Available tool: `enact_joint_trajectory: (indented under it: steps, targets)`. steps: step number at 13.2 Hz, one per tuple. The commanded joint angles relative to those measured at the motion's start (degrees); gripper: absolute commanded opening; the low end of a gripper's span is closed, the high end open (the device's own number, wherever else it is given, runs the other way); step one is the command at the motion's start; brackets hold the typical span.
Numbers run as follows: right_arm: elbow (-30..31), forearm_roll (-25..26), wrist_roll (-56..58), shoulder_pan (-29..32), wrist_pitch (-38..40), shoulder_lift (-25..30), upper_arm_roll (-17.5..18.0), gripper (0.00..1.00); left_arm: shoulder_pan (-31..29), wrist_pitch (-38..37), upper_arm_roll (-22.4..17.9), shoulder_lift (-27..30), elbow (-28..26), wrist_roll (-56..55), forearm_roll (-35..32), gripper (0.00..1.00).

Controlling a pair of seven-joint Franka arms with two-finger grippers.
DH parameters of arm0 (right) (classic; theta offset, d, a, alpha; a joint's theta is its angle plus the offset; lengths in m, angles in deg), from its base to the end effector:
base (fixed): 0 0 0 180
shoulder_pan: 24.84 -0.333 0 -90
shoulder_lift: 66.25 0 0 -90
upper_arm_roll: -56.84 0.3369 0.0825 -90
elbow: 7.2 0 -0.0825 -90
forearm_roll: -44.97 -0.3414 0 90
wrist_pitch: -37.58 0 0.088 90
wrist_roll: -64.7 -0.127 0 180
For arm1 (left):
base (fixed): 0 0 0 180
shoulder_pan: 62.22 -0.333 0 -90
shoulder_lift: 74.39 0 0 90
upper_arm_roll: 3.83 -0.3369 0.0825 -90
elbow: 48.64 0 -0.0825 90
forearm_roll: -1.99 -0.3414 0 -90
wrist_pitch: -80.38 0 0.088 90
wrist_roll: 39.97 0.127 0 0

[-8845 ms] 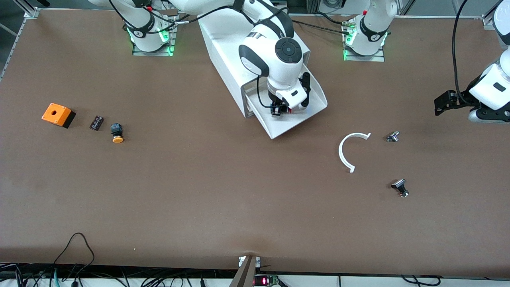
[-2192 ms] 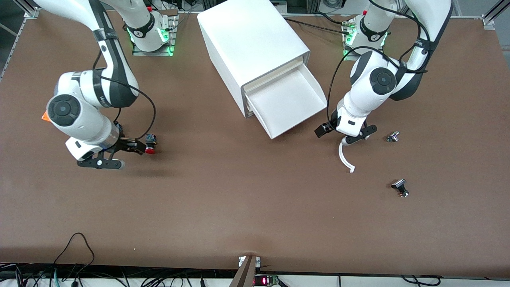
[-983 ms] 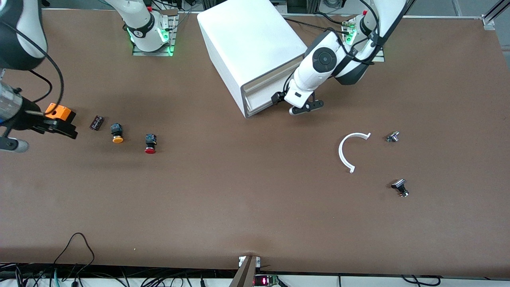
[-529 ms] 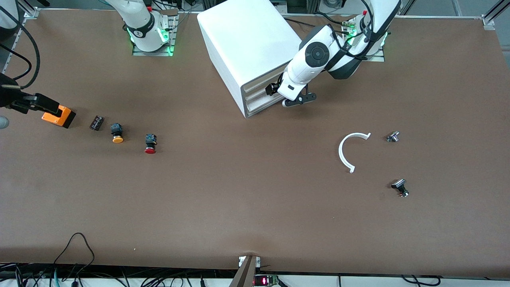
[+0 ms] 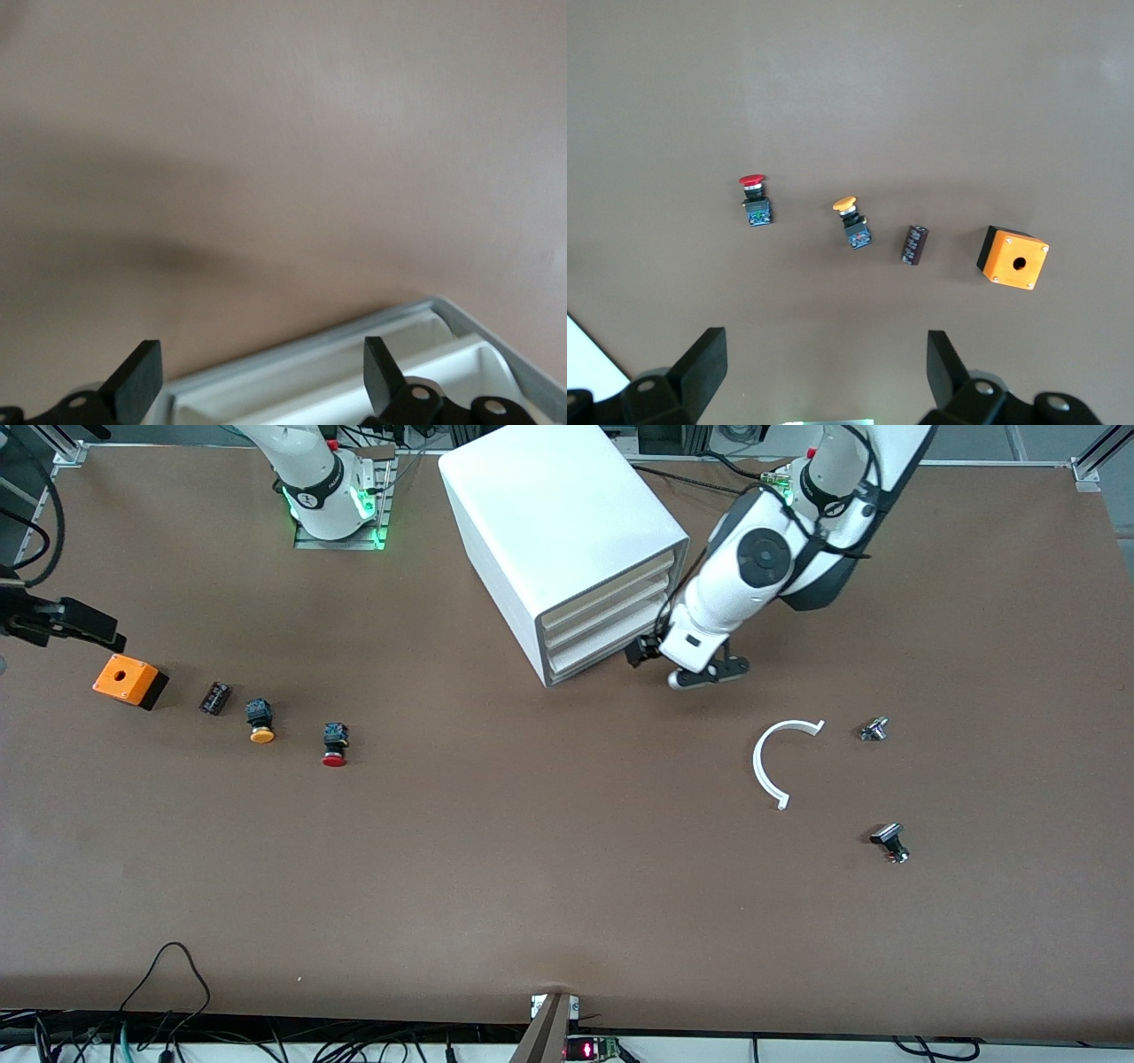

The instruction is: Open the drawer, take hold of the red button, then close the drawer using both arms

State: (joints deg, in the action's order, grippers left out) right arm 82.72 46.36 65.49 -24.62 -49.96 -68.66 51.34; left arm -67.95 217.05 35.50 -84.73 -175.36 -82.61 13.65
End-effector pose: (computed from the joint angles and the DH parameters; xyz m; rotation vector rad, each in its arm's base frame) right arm 0.5153 -0.0537 0.6009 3.1124 -0.1342 -0.1323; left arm 0.4354 -0.2876 0.3501 2.8818 0.4565 -0.2014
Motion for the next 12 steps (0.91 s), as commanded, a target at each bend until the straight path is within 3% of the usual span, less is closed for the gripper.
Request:
enact_joint_trajectory:
  steps: [1,5,8,12]
  targets:
    - [1.48,0.28,0.79,0.58,0.18,1.7,-0.13,1.0,-1.56,-11.55,-6.08,2.78,7.77,11.04,1.0,1.0]
    - [10.08,0.36,1.14,0.58,-5.52,7.41,-0.04,1.0,-1.83,-24.22,-18.04,4.09,15.7,28.9,0.82,1.0]
    - [10.36,-0.42,1.49,0.66,-6.68,7.16,-0.13,1.0,-2.35,-37.84,-24.02,5.15,22.47,32.44,0.73,1.0]
    - [9.83,-0.51,1.31,0.58,-8.17,6.19,0.04,1.0,-2.36,-42.18,-30.09,6.29,27.49,39.64,-5.48,1.0]
